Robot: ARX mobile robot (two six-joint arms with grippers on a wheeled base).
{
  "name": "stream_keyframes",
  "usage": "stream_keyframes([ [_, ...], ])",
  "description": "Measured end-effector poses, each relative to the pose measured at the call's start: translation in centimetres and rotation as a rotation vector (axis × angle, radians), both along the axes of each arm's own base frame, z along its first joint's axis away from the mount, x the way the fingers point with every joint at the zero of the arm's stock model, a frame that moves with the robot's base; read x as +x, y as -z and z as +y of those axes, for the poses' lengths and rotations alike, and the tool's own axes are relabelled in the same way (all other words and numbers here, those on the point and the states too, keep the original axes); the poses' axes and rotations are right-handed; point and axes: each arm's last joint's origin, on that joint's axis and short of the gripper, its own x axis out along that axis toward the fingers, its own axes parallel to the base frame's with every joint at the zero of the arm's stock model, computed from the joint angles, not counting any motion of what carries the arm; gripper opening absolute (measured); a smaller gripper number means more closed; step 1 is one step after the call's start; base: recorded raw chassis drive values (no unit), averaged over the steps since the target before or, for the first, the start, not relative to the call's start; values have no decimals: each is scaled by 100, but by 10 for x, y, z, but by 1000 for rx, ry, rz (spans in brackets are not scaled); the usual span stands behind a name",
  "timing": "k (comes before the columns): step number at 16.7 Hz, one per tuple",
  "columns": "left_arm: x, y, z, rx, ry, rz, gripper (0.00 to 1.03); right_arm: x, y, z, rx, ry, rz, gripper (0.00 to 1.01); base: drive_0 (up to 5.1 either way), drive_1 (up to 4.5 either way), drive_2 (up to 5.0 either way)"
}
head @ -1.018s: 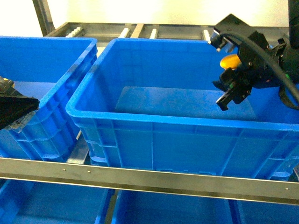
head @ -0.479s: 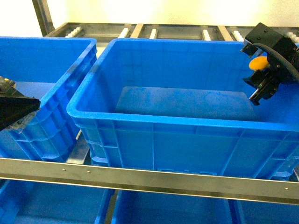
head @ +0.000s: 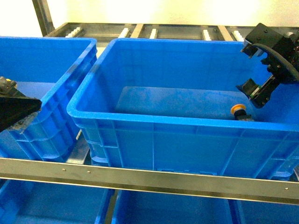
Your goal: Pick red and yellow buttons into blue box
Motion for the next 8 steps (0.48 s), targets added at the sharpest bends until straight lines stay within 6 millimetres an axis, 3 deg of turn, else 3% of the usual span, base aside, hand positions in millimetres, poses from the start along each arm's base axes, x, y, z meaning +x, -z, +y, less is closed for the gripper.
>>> stream_keyframes([
  [4, 77, -52, 24, -16, 111, -41, 25, 0, 0, 0, -2, -3, -1, 98, 0, 0, 0],
  [6, 100, -57, 25, -26, 166, 18, 25, 0, 0, 0, -3, 1, 0, 98, 0, 0, 0],
  [8, 124, -48, 11, -57, 275, 109, 25, 0, 0, 0, -3, -2, 0, 98, 0, 0, 0],
])
